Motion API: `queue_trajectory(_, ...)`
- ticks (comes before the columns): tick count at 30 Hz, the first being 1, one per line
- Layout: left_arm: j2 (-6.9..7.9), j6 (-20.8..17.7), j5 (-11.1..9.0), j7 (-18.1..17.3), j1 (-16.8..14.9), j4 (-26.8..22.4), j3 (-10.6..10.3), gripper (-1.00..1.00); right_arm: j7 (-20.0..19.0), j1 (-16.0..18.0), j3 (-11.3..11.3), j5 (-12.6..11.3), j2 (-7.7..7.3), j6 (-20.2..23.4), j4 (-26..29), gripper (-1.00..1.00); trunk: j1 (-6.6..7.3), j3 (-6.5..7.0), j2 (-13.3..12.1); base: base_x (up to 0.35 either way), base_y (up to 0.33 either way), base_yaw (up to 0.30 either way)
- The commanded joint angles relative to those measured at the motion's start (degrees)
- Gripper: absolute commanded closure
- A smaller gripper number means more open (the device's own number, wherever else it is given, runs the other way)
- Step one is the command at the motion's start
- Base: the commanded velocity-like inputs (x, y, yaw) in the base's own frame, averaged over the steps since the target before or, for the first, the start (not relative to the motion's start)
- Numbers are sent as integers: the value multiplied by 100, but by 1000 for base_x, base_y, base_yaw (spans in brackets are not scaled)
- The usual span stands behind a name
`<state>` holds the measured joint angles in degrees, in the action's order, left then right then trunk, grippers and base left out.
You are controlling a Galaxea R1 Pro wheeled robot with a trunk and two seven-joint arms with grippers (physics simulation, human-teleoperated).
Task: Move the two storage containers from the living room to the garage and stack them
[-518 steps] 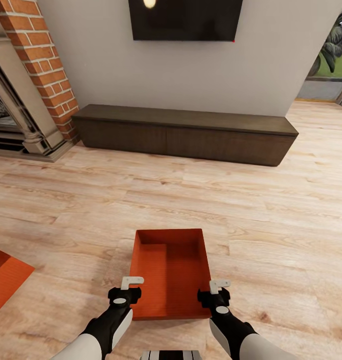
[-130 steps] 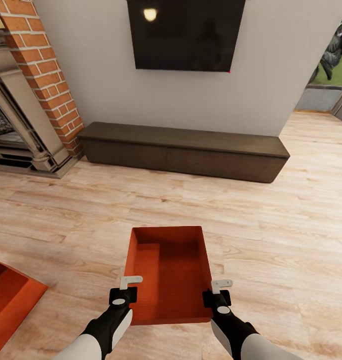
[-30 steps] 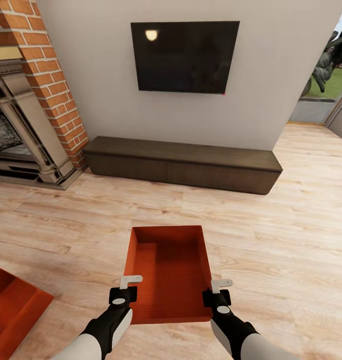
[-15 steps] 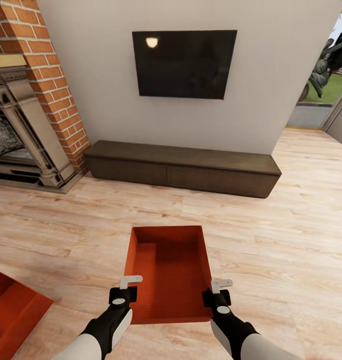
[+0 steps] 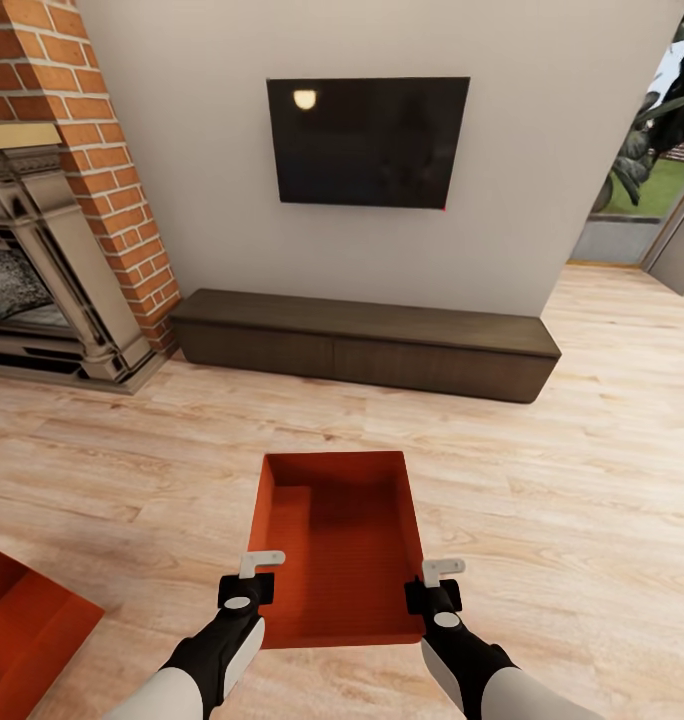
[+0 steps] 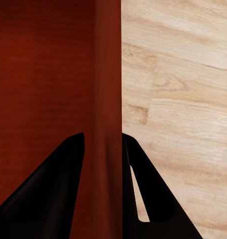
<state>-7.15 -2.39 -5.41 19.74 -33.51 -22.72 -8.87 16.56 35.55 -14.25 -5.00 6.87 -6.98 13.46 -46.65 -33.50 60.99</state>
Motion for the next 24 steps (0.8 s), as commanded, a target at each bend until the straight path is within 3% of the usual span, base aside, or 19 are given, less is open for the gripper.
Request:
queue_trajectory(1, -1, -24, -31, 38, 1, -13, 17, 100, 14, 5, 63, -45, 43, -23, -2, 100, 0, 5, 3, 0, 0, 0)
queue_trajectory(24, -2, -24, -38, 38, 3, -4, 17, 100, 12, 5, 63, -45, 43, -29, -2, 100, 0, 223, 3, 0, 0, 0)
